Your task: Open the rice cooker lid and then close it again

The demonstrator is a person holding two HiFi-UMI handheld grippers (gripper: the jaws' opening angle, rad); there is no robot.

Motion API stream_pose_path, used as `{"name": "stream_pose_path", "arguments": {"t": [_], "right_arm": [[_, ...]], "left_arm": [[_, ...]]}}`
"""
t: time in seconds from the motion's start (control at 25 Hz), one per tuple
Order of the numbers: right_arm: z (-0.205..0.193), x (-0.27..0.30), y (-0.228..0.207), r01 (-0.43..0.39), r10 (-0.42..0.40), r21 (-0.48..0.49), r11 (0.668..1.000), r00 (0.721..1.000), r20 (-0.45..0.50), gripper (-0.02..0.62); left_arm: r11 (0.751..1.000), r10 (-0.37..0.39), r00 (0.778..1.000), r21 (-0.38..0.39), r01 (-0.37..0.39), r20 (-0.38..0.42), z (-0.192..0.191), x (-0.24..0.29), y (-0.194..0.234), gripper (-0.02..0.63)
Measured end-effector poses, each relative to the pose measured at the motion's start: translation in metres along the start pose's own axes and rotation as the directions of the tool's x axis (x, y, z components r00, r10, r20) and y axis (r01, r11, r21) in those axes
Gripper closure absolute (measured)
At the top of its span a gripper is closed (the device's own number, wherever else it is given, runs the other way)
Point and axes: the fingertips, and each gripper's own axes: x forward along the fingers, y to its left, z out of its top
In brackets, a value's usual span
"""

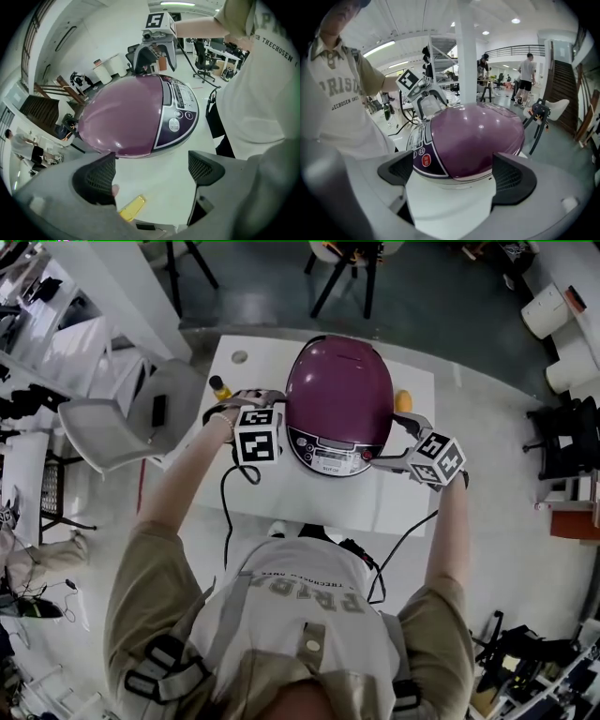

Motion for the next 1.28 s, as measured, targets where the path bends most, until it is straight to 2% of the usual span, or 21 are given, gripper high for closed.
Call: {"name": "stream_pose_path", "arguments": {"t": [0.08,0.16,0.28,0.36,0.44,0.48,0.6,0.68,0.8,0.88,0.92,1.08,1.16,1.28], "right_arm": [[0.011,-0.009,-0.005,0.044,-0.047,0.037,0.998,0.995,0.091,0.091],[0.026,-0.021,-0.009,0.095,-0.107,0.063,0.993,0.972,0.209,0.091],[0.045,-0.040,-0.011,0.190,-0.210,0.090,0.978,0.914,0.348,0.091],[0.054,-0.050,-0.011,0.259,-0.280,0.107,0.960,0.869,0.409,0.094],[0.064,-0.059,-0.008,0.299,-0.325,0.131,0.945,0.824,0.463,0.100],[0.069,-0.062,-0.005,0.310,-0.340,0.143,0.940,0.805,0.487,0.122],[0.082,-0.069,0.002,0.351,-0.380,0.161,0.923,0.755,0.534,0.206],[0.086,-0.070,0.007,0.386,-0.413,0.171,0.907,0.726,0.550,0.245],[0.091,-0.074,0.009,0.424,-0.475,0.233,0.875,0.666,0.575,0.326],[0.092,-0.078,0.009,0.413,-0.511,0.306,0.858,0.619,0.597,0.428],[0.093,-0.079,0.009,0.408,-0.526,0.335,0.849,0.598,0.604,0.436],[0.097,-0.082,0.013,0.456,-0.588,0.377,0.806,0.543,0.600,0.490],[0.099,-0.083,0.016,0.465,-0.608,0.399,0.790,0.518,0.602,0.549],[0.101,-0.083,0.020,0.493,-0.643,0.422,0.761,0.484,0.594,0.587]], "left_arm": [[0.999,0.031,0.999,-0.029,-0.031,0.019,-0.001,-0.006,0.006,0.109],[0.996,0.067,0.996,-0.070,-0.063,0.059,0.000,-0.015,0.014,0.109],[0.983,0.129,0.980,-0.151,-0.106,0.152,0.006,-0.034,0.023,0.114],[0.966,0.190,0.954,-0.216,-0.140,0.231,0.014,-0.047,0.030,0.124],[0.940,0.267,0.911,-0.292,-0.175,0.314,0.025,-0.061,0.037,0.155],[0.923,0.311,0.884,-0.334,-0.193,0.349,0.030,-0.069,0.041,0.181],[0.850,0.452,0.794,-0.465,-0.247,0.406,0.041,-0.090,0.053,0.255],[0.802,0.524,0.744,-0.534,-0.268,0.415,0.045,-0.099,0.057,0.284],[0.760,0.579,0.700,-0.587,-0.278,0.418,0.049,-0.106,0.057,0.326],[0.735,0.612,0.664,-0.620,-0.275,0.430,0.053,-0.113,0.054,0.425],[0.720,0.629,0.644,-0.639,-0.271,0.436,0.055,-0.117,0.054,0.459],[0.665,0.686,0.577,-0.704,-0.250,0.443,0.058,-0.129,0.054,0.545],[0.635,0.715,0.547,-0.732,-0.246,0.437,0.058,-0.134,0.055,0.575],[0.612,0.739,0.515,-0.752,-0.245,0.434,0.057,-0.142,0.054,0.595]]}}
